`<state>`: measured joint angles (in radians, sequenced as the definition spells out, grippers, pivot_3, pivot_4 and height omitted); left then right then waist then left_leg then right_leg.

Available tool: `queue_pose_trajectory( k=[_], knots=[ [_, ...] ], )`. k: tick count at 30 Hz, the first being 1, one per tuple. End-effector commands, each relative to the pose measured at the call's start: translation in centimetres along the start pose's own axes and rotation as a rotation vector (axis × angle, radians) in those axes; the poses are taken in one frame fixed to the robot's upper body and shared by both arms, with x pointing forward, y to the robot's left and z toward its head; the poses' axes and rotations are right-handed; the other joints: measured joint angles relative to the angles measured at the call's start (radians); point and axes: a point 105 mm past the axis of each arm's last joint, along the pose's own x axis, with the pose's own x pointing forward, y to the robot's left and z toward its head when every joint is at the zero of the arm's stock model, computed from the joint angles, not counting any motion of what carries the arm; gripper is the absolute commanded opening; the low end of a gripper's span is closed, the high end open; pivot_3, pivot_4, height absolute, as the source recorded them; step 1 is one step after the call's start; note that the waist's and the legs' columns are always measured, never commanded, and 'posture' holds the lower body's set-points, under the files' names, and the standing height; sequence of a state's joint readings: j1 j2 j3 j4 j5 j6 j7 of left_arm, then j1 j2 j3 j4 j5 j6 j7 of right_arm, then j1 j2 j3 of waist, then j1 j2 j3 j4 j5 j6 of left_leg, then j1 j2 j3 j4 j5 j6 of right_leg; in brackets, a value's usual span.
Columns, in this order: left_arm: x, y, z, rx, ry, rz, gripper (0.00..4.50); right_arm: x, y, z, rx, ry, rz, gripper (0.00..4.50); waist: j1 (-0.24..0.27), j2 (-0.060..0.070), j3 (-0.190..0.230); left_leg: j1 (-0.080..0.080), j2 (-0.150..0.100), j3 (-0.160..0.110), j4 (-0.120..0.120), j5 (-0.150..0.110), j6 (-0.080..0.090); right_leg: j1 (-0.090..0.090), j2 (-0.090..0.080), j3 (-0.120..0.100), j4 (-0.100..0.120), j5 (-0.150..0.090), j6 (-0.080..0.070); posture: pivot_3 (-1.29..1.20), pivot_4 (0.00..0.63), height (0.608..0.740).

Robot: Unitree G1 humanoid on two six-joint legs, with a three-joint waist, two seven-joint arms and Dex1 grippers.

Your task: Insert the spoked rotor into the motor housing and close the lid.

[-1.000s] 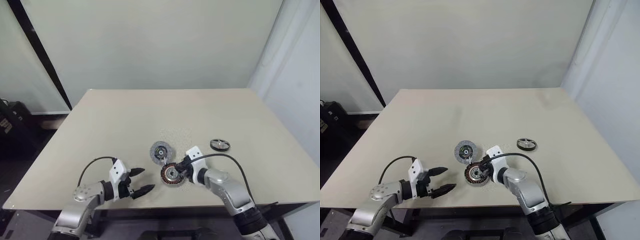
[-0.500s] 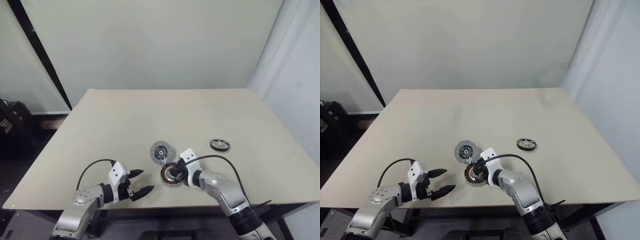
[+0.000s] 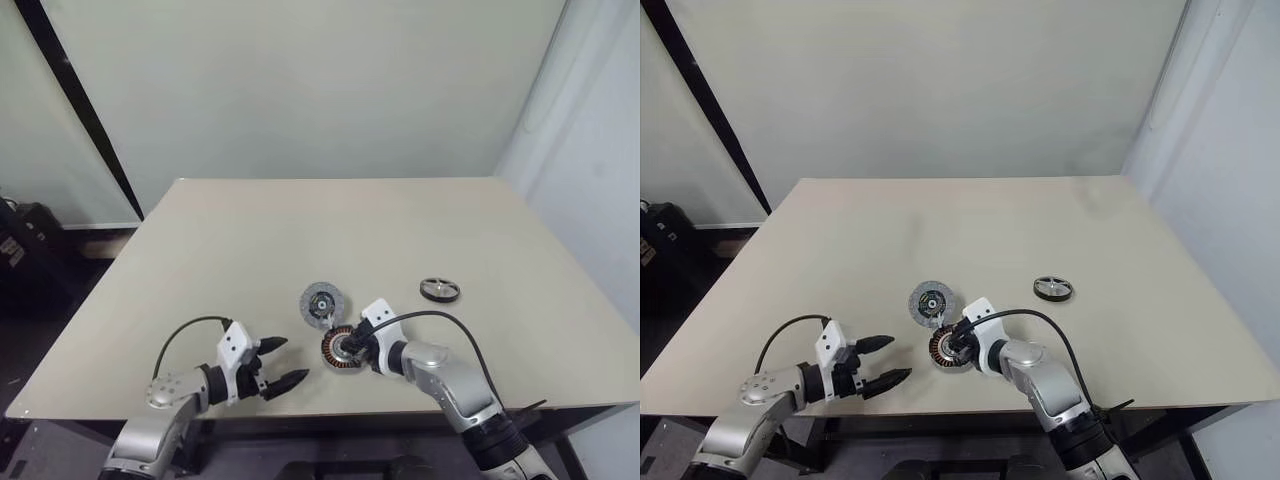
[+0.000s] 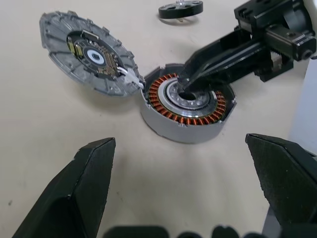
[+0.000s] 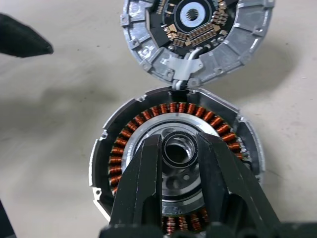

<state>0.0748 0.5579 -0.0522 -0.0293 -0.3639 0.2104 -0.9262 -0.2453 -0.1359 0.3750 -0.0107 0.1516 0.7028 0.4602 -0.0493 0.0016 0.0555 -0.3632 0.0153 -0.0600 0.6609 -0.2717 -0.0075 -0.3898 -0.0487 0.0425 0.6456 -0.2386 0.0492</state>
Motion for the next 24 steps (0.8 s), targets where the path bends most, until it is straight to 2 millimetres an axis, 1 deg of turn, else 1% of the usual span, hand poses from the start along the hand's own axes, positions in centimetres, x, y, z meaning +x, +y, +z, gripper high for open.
queue_pose_trajectory(
  k=[1, 7, 24],
  knots=[
    [-0.07, 0.38, 0.92, 0.040, -0.027, 0.008, 4.50, -0.28, 0.44, 1.23, -0.029, -0.040, 0.012, 0.71, 0.000, 0.000, 0.000, 0.000, 0.000, 0.000, 0.000, 0.000, 0.000, 0.000, 0.000, 0.000, 0.000, 0.000, 0.000, 0.00, 0.000, 0.740],
    [-0.04, 0.31, 0.90, 0.040, -0.026, 0.007, 4.50, -0.19, 0.65, 1.00, -0.028, -0.035, 0.018, 0.71, 0.000, 0.000, 0.000, 0.000, 0.000, 0.000, 0.000, 0.000, 0.000, 0.000, 0.000, 0.000, 0.000, 0.000, 0.000, 0.00, 0.000, 0.740],
    [-0.23, 0.27, 0.89, 0.043, -0.022, 0.008, 4.50, 0.00, 0.38, 0.66, -0.031, -0.031, 0.001, 0.71, 0.000, 0.000, 0.000, 0.000, 0.000, 0.000, 0.000, 0.000, 0.000, 0.000, 0.000, 0.000, 0.000, 0.000, 0.000, 0.00, 0.000, 0.740]
  ],
)
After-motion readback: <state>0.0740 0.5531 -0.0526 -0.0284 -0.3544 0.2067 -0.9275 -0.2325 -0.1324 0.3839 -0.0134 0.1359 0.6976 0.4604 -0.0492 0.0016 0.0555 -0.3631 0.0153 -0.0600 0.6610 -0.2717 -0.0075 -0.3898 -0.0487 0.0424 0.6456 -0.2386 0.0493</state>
